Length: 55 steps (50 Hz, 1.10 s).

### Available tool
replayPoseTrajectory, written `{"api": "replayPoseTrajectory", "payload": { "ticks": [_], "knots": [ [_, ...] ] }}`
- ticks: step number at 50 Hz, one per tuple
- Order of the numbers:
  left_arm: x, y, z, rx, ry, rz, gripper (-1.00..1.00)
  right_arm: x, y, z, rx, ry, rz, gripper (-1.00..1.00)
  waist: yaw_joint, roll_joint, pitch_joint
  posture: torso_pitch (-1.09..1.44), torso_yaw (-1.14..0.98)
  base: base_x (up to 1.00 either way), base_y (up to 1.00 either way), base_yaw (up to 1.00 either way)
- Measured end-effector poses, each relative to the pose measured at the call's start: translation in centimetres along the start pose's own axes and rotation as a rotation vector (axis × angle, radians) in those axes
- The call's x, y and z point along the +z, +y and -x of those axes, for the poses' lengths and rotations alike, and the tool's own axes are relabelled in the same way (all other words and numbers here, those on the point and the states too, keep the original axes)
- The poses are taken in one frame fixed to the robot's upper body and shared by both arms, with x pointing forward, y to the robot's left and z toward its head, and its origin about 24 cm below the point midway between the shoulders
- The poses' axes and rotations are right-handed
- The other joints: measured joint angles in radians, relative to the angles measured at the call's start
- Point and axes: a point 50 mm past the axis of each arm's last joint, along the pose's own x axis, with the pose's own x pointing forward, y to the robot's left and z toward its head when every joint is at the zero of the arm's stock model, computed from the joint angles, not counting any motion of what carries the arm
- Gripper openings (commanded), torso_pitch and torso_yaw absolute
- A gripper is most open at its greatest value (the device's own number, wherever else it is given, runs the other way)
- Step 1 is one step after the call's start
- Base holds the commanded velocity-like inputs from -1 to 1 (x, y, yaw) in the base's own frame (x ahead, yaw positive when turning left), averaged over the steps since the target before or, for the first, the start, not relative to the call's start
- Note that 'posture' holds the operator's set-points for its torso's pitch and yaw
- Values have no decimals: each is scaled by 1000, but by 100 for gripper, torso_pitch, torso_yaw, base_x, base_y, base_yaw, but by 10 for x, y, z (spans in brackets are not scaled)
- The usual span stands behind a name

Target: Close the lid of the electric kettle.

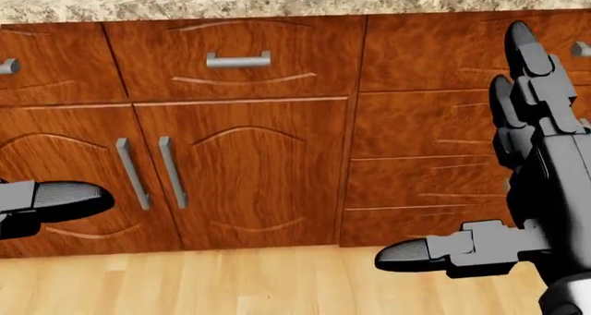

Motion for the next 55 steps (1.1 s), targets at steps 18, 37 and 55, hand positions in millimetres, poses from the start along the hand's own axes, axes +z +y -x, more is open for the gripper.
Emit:
{"api": "replayPoseTrajectory", "payload": {
  "ticks": [18, 37, 55],
  "knots": [
    [-5, 3, -3, 4, 44, 12, 100, 5, -4, 3, -13, 10, 0, 100, 0, 10, 9, 0, 0, 0, 0, 0],
    [-11, 0, -2, -16, 35, 1, 100, 2, -6, 4, -35, -3, 37, 100, -21, -15, -10, 0, 0, 0, 30, 0],
    [-22, 5, -3, 4, 58, -13, 100, 1, -2, 3, -17, -13, 30, 100, -11, -47, 15, 0, 0, 0, 51, 0]
  ]
}}
